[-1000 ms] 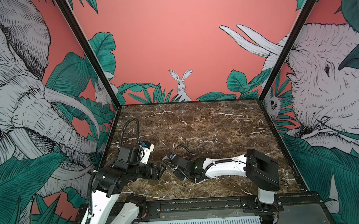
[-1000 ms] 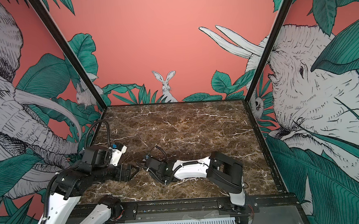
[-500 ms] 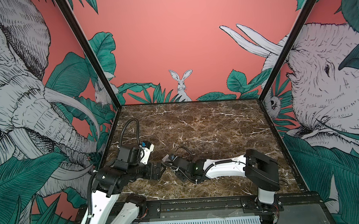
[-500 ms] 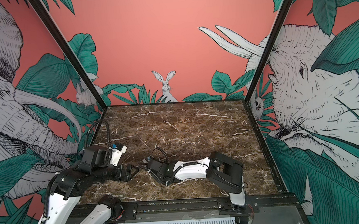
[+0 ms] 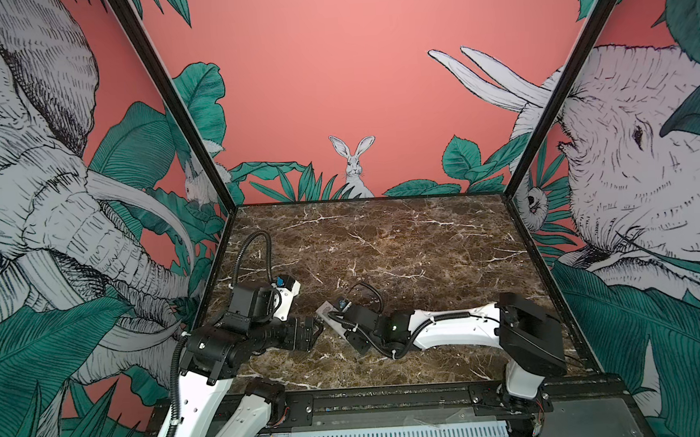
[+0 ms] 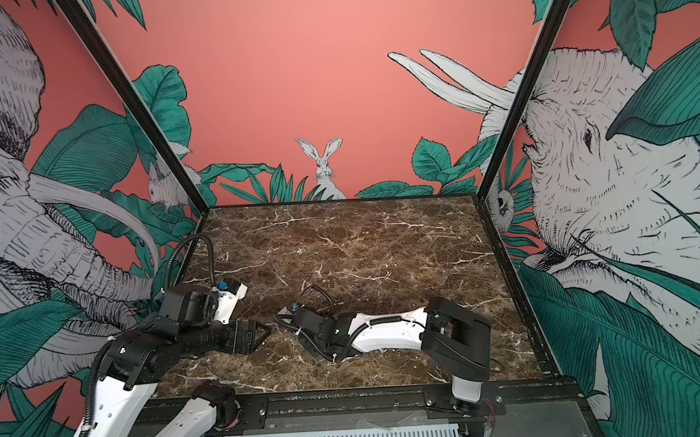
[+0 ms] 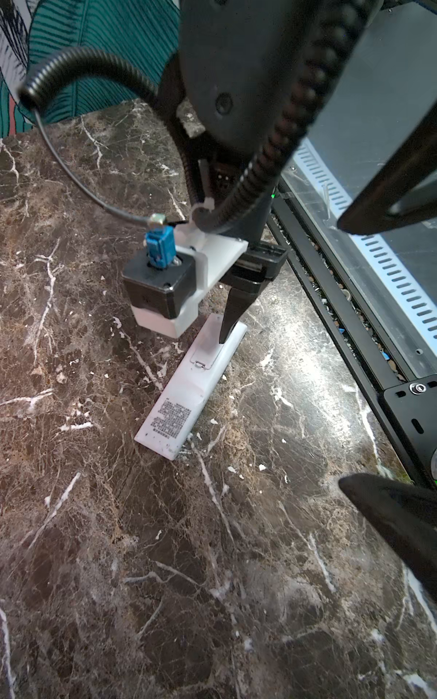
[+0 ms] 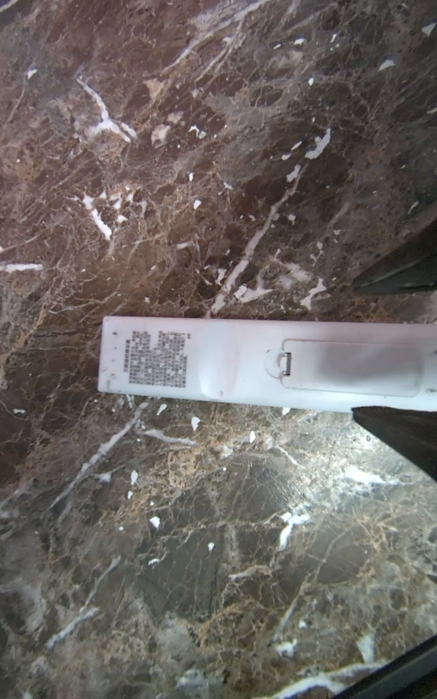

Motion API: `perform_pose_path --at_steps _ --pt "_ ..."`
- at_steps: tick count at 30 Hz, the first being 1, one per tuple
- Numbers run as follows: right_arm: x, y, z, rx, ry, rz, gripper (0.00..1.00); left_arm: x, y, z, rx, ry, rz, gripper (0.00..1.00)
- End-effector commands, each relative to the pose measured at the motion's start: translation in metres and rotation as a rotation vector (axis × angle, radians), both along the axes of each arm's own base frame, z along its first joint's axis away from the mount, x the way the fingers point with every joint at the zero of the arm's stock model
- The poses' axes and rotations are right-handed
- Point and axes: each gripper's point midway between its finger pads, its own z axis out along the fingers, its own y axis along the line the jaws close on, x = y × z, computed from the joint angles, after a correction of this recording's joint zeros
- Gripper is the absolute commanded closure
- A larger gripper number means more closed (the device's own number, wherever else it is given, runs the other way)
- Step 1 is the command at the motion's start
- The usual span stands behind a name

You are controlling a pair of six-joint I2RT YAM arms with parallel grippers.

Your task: Load the batteries into the remote control

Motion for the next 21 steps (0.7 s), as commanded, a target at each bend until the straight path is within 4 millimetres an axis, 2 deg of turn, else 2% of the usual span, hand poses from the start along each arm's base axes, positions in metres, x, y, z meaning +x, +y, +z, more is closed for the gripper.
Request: perform_pose_path --at_steps 1,3,5,10,21 --pt "0.006 0.0 0.014 0.068 0.008 -0.016 0.55 -0.003 0.002 -0.004 0.01 0.001 -0.004 0.01" --pt "0.009 -0.001 0.013 0.069 0.022 -0.017 0.64 -0.003 0.001 -0.003 0.008 0.001 -0.006 0.01" --pt "0.009 0.0 0.01 0.066 0.039 -0.006 0.77 -0.003 0.002 -0.003 0.009 -0.001 -0.005 0.01" --pt "0.008 0.008 0.002 0.049 0.08 0.024 0.95 -0.003 0.002 -0.003 0.01 -0.003 -0.002 0.01" --pt "0.004 0.026 -0.013 0.035 0.143 0.065 0.99 -0.003 0.002 -0.003 0.01 -0.005 0.0 0.01"
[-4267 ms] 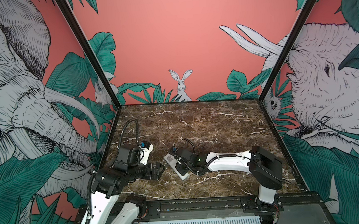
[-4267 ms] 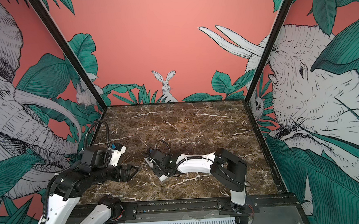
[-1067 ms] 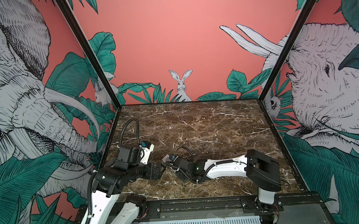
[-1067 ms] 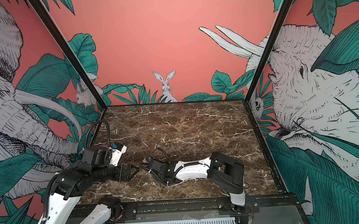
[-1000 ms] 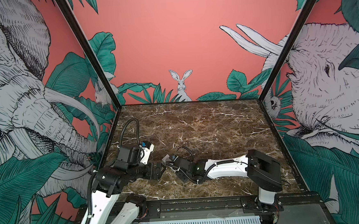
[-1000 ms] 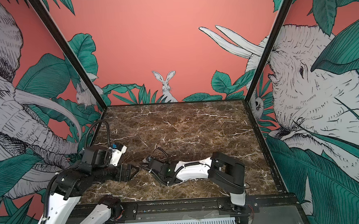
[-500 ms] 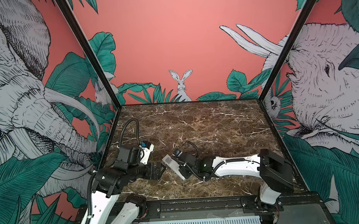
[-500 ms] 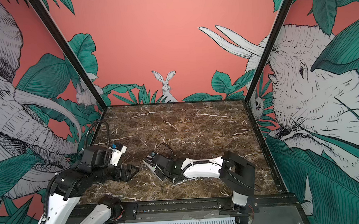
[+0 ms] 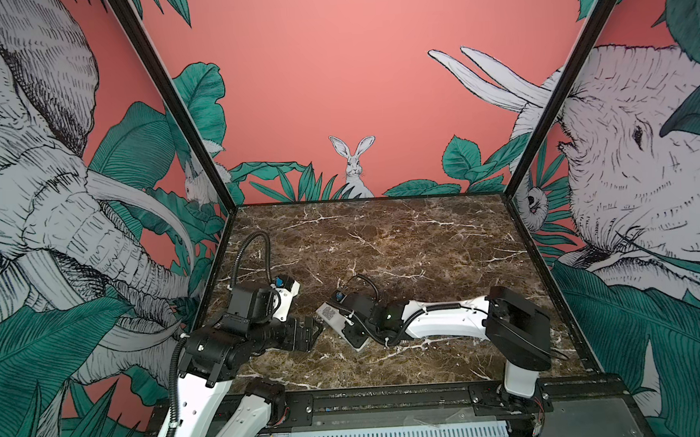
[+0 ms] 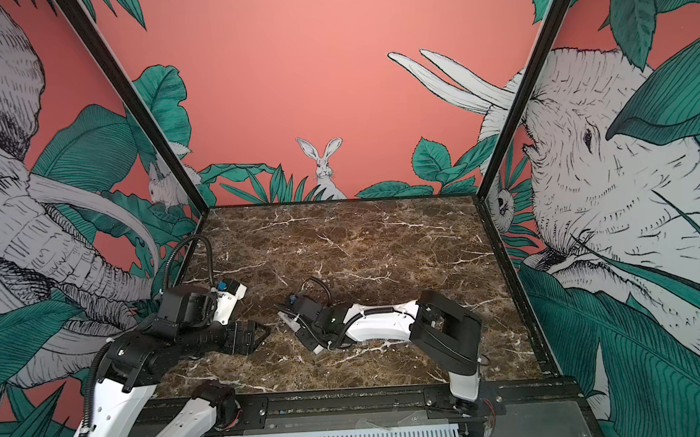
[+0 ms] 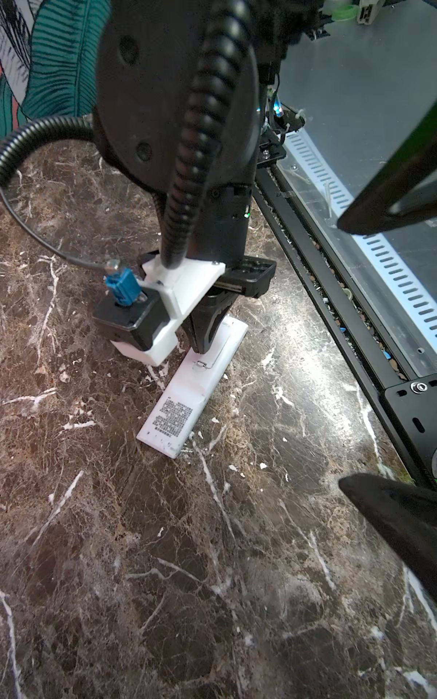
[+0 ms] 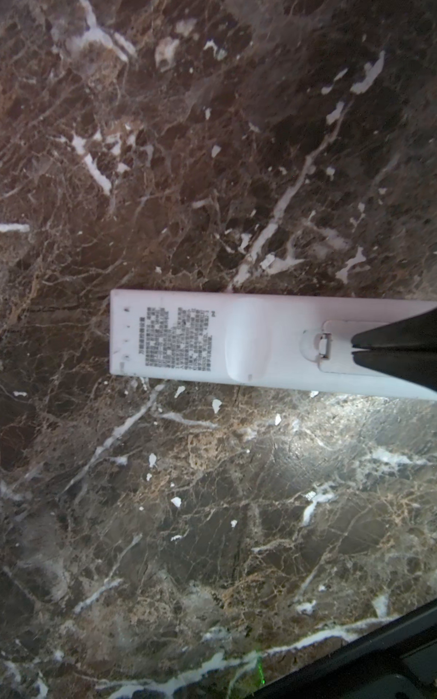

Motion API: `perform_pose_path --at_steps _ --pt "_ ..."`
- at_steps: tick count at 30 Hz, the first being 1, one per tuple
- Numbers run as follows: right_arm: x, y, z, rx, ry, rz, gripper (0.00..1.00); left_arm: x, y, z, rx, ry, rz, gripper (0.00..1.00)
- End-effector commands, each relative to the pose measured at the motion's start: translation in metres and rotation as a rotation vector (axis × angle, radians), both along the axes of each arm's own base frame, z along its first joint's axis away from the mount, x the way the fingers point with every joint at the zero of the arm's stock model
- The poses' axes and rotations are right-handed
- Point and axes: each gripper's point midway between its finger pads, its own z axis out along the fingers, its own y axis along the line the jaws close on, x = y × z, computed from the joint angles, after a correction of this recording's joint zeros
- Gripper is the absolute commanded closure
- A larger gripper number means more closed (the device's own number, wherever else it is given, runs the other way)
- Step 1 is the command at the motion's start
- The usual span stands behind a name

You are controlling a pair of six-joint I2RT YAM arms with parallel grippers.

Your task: Load the batteries into the remote control

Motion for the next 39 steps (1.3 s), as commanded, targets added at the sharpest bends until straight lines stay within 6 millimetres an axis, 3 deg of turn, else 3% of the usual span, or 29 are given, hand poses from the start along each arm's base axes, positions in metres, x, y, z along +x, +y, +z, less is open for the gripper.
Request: perform_pose_path --at_steps 1,8,14,20,28,39 --pt "0.001 0.004 -0.003 -0.009 0.018 0.006 0.99 -0.002 0.001 -0.004 0.01 0.005 -0.003 0.01" --pt "0.002 -0.011 -0.03 -0.086 0.055 -0.048 0.99 -0.002 0.001 -0.004 0.01 0.006 -0.003 0.01" --pt "0.018 -0.035 -0.043 -0.17 0.079 -0.164 0.98 -0.002 0.001 -0.005 0.01 0.008 -0.004 0.01" --pt "0.017 -0.032 -0.046 -0.178 0.105 -0.145 0.96 -0.002 0.001 -0.004 0.011 0.007 -0.004 0.01" --pt "0.007 -0.035 -0.042 -0.191 0.13 -0.106 0.95 -0.001 0.001 -0.005 0.008 0.01 -0.004 0.01" --pt "0.011 -0.039 -0.015 -0.16 0.107 -0.11 0.71 -0.001 0.0 -0.004 0.005 0.007 -0.004 0.01"
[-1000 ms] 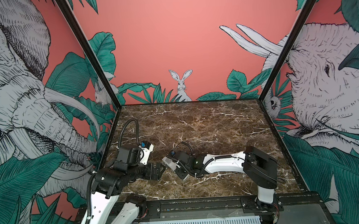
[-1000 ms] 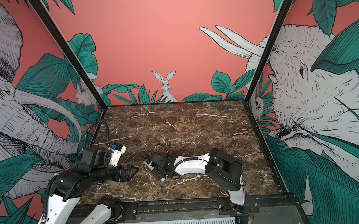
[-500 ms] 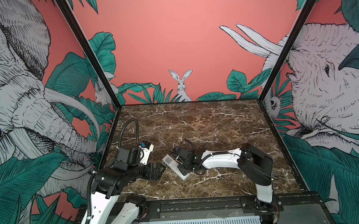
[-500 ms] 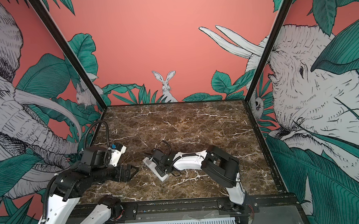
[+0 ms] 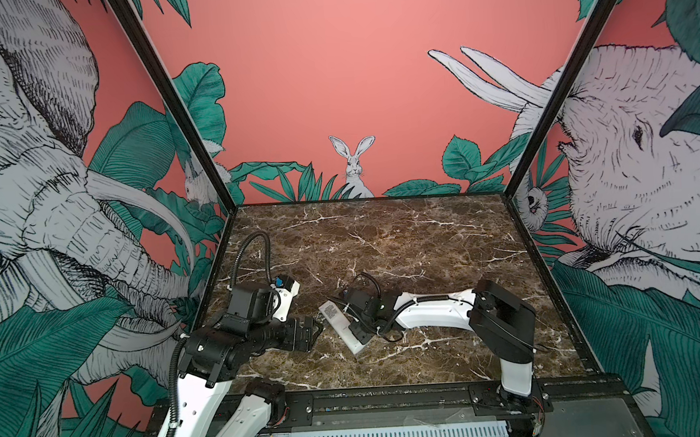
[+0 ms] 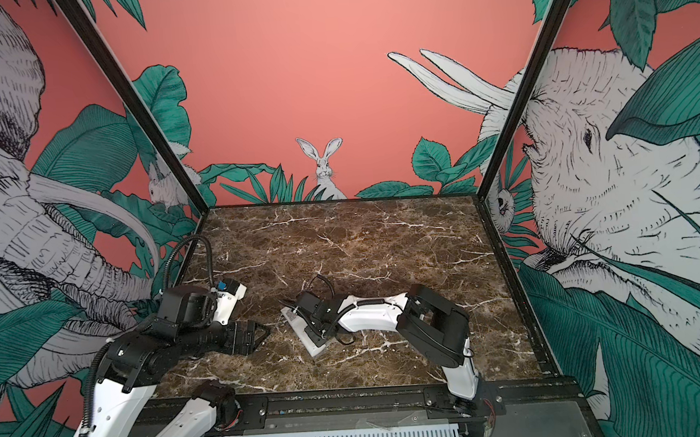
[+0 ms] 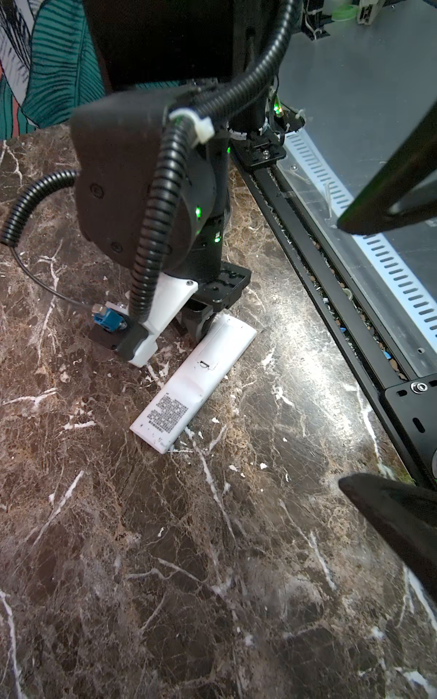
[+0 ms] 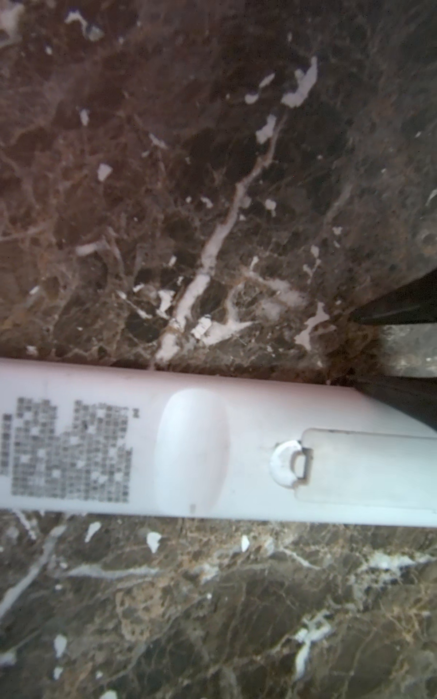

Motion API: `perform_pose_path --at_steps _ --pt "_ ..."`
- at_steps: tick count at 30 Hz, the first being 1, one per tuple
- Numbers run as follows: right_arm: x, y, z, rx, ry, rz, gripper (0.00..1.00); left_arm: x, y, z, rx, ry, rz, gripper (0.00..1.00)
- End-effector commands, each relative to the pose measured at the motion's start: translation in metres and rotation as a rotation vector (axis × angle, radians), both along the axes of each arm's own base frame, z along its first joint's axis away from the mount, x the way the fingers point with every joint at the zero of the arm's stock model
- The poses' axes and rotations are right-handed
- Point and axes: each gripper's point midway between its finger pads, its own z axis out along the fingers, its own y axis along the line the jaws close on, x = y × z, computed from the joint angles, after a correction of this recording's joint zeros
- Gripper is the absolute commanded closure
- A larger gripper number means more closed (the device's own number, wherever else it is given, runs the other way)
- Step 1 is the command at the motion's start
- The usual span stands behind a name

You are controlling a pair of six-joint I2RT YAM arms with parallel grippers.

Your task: Load the batteries into the remote control

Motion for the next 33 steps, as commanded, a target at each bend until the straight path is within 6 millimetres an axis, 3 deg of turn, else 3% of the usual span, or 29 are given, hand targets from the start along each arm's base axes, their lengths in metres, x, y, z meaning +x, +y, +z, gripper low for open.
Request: perform_pose_path --at_steps 1,7,13,18,25,33 --pt "0.0 0.0 0.019 0.03 -0.011 0.008 0.69 -0.001 0.0 -0.004 0.005 0.007 -0.004 0.01" --pt "0.001 0.009 0.028 0.056 -0.006 0.03 0.58 -0.001 0.001 -0.003 0.004 0.0 -0.001 0.01" --pt "-0.005 0.01 0.011 0.02 0.041 0.036 0.56 -0.002 0.001 -0.003 0.004 -0.004 0.0 0.01" --pt "-0.006 -0.005 -0.005 -0.083 0.05 0.022 0.55 -0.002 0.002 -0.003 0.004 -0.004 0.0 0.01" --pt "-0.014 -0.012 -0.013 -0.132 0.062 0.042 0.53 -0.001 0.002 -0.003 0.005 -0.003 0.003 0.01" --pt "-0.02 -0.001 -0.001 -0.112 0.057 0.075 0.51 -0.002 0.002 -0.002 0.004 -0.005 0.005 0.01"
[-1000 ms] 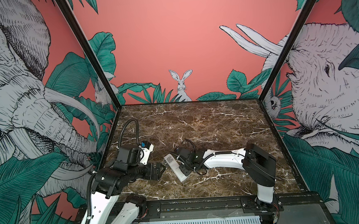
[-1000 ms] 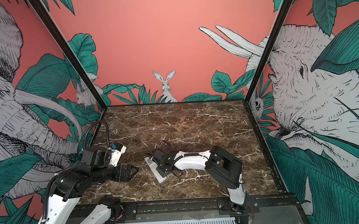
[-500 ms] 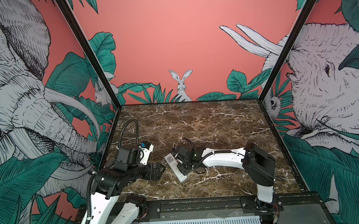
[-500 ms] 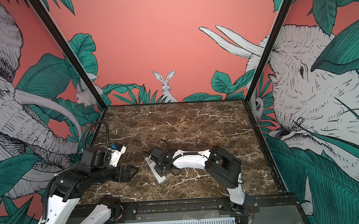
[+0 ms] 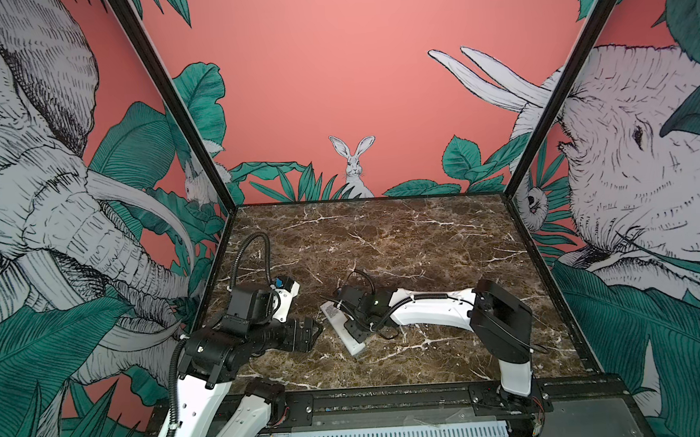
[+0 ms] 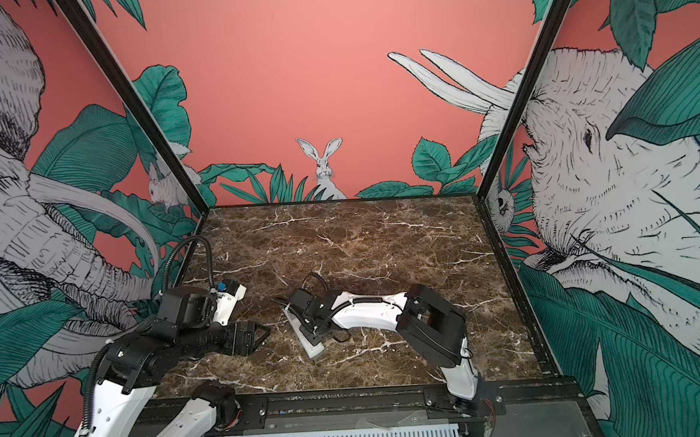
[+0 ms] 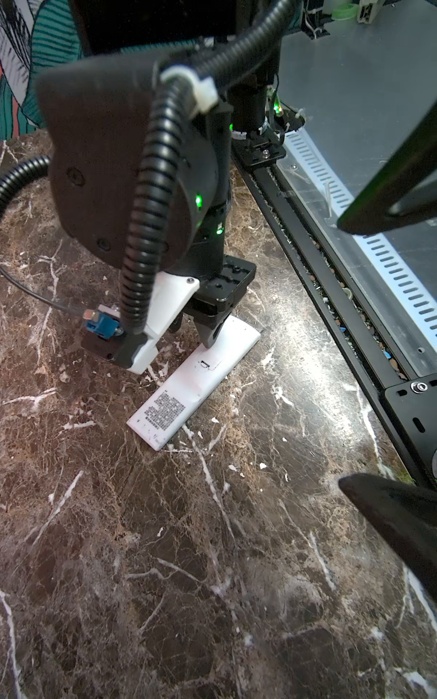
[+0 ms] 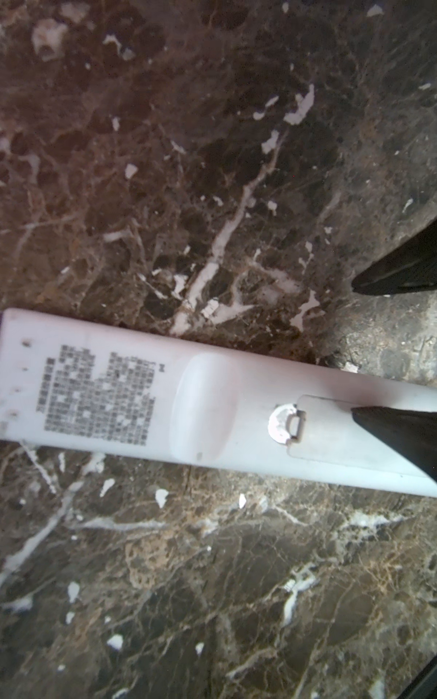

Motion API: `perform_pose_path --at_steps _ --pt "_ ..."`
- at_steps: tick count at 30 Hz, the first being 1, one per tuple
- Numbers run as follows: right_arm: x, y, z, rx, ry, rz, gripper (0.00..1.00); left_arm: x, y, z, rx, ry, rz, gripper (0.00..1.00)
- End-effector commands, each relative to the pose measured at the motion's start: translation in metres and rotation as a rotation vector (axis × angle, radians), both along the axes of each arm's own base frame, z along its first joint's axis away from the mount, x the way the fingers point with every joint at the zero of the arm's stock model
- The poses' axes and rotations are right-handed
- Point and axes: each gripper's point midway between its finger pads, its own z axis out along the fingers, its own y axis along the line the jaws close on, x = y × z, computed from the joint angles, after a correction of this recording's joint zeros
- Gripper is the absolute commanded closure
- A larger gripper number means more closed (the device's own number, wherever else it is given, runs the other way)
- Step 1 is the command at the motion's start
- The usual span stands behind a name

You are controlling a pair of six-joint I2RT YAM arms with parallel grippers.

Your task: Load the batteries into the remote control

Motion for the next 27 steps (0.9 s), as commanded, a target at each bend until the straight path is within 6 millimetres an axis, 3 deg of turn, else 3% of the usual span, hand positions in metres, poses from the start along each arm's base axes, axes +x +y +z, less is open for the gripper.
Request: perform_pose_path --at_steps 1,14,27 --pt "-0.014 -0.009 -0.011 -0.064 0.033 0.032 0.51 -0.001 0.001 -0.002 0.005 -0.001 0.002 0.01" --pt "-0.025 0.007 -0.011 -0.022 0.052 0.034 0.4 -0.001 0.002 -0.001 0.003 -0.012 0.004 0.01" --pt "-0.027 0.01 -0.025 -0.056 0.039 -0.017 0.38 -0.002 0.002 0.0 0.002 -0.014 0.003 0.01"
